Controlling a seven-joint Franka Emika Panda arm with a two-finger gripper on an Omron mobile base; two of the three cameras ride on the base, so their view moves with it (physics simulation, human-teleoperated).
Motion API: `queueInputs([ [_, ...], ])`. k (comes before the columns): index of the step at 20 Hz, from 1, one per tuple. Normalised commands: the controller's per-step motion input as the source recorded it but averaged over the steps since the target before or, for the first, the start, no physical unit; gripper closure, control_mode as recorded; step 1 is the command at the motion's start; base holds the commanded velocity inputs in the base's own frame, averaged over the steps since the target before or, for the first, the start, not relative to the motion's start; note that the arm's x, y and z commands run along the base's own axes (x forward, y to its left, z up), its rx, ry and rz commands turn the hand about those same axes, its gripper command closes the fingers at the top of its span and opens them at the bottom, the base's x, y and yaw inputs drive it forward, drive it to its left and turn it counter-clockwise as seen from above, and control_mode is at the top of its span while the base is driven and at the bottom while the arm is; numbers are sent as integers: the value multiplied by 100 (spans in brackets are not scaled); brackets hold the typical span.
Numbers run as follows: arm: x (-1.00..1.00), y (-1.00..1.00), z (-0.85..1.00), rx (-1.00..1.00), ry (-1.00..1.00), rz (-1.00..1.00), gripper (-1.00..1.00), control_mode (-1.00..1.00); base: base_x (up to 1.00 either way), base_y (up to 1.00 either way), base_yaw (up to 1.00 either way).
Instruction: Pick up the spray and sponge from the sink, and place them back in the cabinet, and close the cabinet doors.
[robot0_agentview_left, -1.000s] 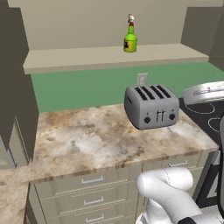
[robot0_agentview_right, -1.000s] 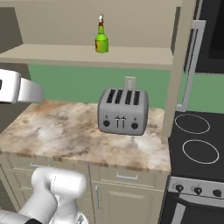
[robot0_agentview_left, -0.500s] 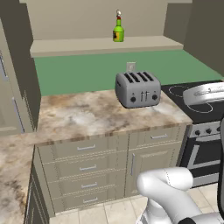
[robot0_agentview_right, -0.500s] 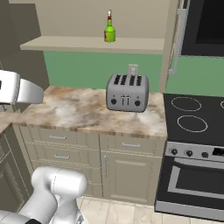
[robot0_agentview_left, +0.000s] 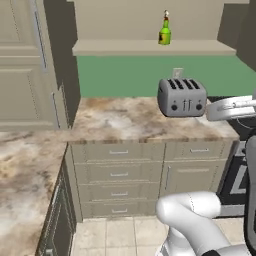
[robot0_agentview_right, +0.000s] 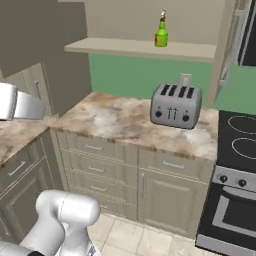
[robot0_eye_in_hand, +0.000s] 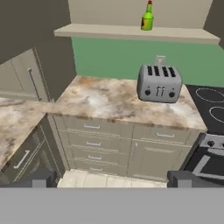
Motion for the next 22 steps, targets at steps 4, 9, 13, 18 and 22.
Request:
queueInputs([
  [4, 0, 0, 0, 0, 0, 0, -100, 100, 0, -26, 67],
  [9, 0, 0, 0, 0, 0, 0, -100, 100, 0, -23, 74],
  [13, 0, 0, 0, 0, 0, 0, -100, 100, 0, -16, 70],
  [18, 0, 0, 0, 0, 0, 0, -100, 100, 0, -11, 66],
  [22, 0, 0, 0, 0, 0, 0, -100, 100, 0, -6, 64],
])
